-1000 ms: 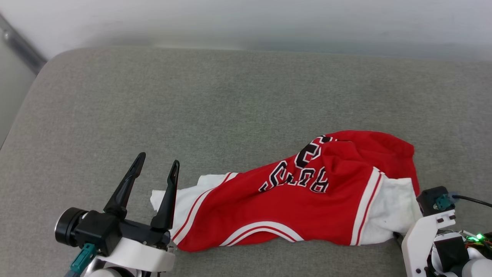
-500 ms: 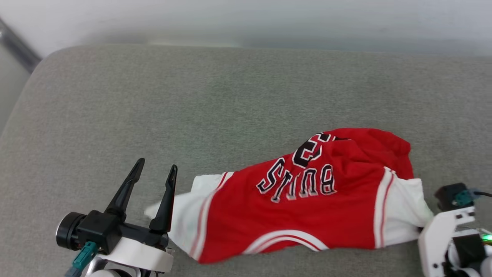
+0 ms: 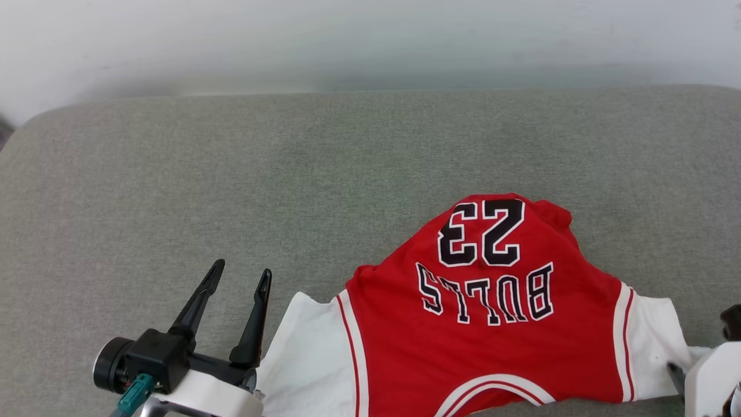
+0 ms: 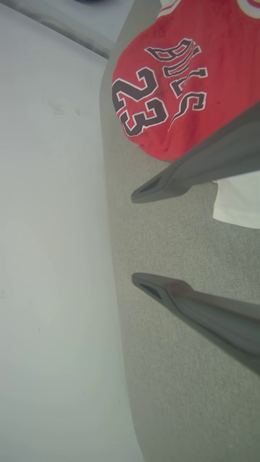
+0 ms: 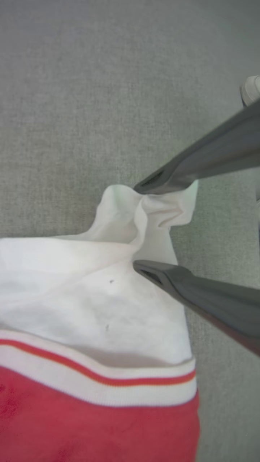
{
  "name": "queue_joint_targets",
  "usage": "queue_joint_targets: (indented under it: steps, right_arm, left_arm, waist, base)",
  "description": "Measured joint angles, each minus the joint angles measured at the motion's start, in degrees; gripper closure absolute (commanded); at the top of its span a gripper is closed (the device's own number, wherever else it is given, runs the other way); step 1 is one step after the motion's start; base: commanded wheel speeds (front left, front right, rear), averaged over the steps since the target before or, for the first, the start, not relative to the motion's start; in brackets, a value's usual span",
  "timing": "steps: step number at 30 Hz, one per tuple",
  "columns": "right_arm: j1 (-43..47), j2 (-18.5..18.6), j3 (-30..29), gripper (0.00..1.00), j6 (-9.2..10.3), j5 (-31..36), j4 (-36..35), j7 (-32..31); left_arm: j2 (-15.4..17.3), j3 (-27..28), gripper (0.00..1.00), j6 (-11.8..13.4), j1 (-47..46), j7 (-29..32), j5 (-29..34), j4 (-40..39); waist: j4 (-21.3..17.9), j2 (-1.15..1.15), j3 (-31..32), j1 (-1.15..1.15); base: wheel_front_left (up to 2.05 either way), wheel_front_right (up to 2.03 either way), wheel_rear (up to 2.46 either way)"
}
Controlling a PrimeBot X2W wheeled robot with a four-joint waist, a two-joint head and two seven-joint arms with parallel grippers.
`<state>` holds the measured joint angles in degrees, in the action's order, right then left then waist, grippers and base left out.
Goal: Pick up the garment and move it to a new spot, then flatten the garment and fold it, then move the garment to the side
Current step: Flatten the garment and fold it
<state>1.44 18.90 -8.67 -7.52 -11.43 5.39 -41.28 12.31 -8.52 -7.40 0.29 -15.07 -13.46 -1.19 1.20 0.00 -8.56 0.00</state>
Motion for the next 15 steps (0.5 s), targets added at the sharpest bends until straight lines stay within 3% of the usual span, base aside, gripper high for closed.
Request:
queue_joint_targets:
  steps: [4,8,15]
  right_arm:
    - [-2.0,-2.8,-1.0,0.00,0.01,-2.8,-4.0,8.8]
    - [-3.7,-8.0,0.0,0.00,0.02,-9.9,-8.8,17.2]
    - [-4.8,-9.1,2.2,0.00,0.02,-9.3,-15.0,34.9]
  left_arm:
    - [0.1,0.1,0.00,0.0,0.4,0.0,-0.8,-0.3]
    - [0.1,0.5,0.00,0.0,0.6,0.0,-1.9,-1.3]
    - [0.6,-4.6,0.00,0.0,-1.7,0.0,-1.3,-2.1]
  waist:
    - [-1.0,0.00,0.6,0.00]
    - [-2.3,0.00,1.0,0.00]
    - [-4.5,0.00,0.6,0.00]
  base:
    - [0.00,0.00,0.00]
    - [0.00,0.00,0.00]
    - [0.00,0.00,0.00]
